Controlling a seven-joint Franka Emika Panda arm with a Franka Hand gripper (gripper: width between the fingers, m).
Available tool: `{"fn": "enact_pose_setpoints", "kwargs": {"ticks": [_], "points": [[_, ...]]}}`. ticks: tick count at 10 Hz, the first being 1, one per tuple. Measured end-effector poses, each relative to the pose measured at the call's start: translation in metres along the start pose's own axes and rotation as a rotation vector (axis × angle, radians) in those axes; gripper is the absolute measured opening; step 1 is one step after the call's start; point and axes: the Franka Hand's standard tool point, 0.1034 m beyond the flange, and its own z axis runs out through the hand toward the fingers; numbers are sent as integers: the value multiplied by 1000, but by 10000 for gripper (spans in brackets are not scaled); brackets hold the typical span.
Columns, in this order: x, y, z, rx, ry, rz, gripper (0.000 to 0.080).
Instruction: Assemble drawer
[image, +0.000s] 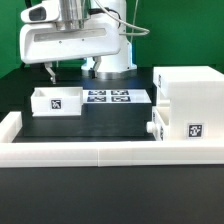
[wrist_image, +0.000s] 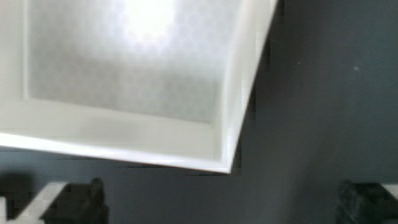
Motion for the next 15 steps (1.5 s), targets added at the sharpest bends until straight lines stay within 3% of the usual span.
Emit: {"fn": "enact_pose_setpoints", "kwargs": {"ticks": [3, 6, 9, 15], "points": [[-12, -5, 13, -17, 16, 36, 649], [-20, -14, 30, -20, 20, 30, 649], [-31, -14, 50, -17, 14, 45, 649], [-31, -15, 52, -14, 11, 45, 649]]}}
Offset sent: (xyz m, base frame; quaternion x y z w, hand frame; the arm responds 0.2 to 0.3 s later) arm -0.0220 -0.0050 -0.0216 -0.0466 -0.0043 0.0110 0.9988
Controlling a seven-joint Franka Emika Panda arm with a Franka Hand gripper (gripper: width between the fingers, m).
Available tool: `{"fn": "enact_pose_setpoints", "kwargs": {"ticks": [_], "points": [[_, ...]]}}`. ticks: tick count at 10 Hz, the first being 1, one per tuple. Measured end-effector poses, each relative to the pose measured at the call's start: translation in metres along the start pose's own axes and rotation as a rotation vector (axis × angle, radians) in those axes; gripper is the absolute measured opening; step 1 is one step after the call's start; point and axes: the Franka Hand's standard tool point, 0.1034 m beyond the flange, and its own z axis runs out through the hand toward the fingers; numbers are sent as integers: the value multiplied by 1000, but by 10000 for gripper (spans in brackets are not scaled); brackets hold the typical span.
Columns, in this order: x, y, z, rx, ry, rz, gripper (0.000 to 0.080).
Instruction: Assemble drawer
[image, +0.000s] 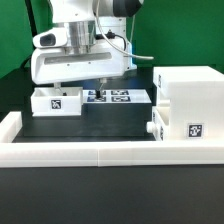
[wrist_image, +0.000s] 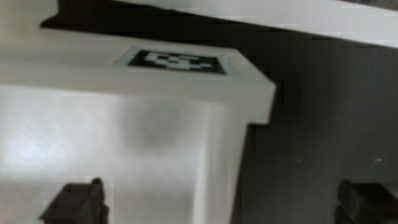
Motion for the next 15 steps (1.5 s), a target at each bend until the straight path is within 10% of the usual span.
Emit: {"fn": "enact_pose_setpoints", "kwargs": {"ticks": [4, 9, 12, 15], "points": [[-7, -19, 9, 11, -28, 3, 649], [-10, -5, 11, -8, -10, -2, 649], [-8, -6, 11, -24, 17, 1, 227], [-3, -7, 11, -36, 40, -3, 67]]}}
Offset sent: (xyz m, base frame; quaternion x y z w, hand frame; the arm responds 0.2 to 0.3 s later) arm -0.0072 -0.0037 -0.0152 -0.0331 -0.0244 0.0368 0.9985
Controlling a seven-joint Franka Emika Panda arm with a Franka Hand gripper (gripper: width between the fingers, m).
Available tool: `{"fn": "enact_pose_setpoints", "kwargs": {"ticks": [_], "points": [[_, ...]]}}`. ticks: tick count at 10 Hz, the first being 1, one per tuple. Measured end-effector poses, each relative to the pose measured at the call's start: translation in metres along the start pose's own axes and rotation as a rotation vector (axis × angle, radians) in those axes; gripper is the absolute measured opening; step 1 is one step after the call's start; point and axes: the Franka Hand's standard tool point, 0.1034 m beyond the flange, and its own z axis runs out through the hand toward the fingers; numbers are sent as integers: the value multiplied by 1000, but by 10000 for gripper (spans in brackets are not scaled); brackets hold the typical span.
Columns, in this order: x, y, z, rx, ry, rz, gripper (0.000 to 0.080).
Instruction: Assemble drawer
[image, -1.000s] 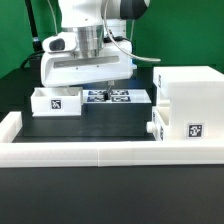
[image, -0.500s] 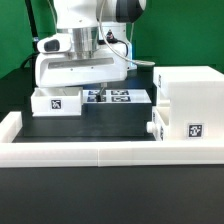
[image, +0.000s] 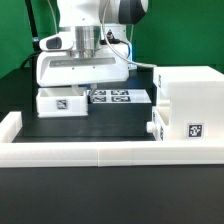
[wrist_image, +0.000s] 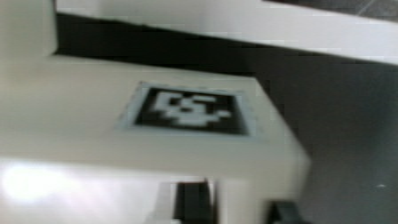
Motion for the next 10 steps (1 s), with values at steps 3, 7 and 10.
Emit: {"fn": "enact_pose_setpoints", "kwargs": {"ticks": [3, 7, 10], "points": [[0, 0, 0, 0, 0, 0, 40], [1, -1, 0, 0, 0, -3, 41], [26, -16, -23, 23, -22, -185, 41]]}}
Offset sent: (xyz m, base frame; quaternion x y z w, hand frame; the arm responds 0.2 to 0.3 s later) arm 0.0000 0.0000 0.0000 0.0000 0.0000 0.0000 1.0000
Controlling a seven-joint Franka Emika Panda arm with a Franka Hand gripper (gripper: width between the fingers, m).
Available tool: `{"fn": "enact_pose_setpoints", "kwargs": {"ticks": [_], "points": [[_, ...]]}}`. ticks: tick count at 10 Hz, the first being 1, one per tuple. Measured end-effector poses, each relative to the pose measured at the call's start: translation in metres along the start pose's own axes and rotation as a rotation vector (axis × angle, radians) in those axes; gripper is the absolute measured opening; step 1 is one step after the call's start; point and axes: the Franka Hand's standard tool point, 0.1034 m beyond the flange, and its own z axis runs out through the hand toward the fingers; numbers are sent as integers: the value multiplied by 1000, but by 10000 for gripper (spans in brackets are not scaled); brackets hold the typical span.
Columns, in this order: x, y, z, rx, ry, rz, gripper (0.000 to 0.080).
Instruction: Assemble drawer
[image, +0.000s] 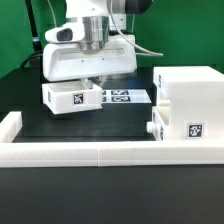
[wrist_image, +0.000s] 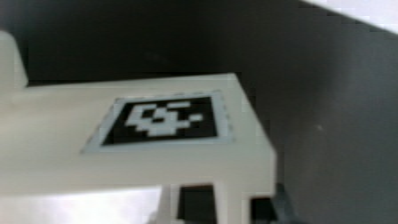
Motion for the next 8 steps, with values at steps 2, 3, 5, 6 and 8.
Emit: {"fn": "enact_pose_setpoints", "kwargs": {"ticks": [2, 3, 5, 6, 8], "points": [[19, 5, -16, 25, -23, -65, 41], [17, 4, -13, 23, -22, -64, 41], [14, 4, -11, 27, -26, -181, 41], [14, 4, -11, 28, -25, -252, 41], [22, 5, -14, 30, -27, -395, 41]]}}
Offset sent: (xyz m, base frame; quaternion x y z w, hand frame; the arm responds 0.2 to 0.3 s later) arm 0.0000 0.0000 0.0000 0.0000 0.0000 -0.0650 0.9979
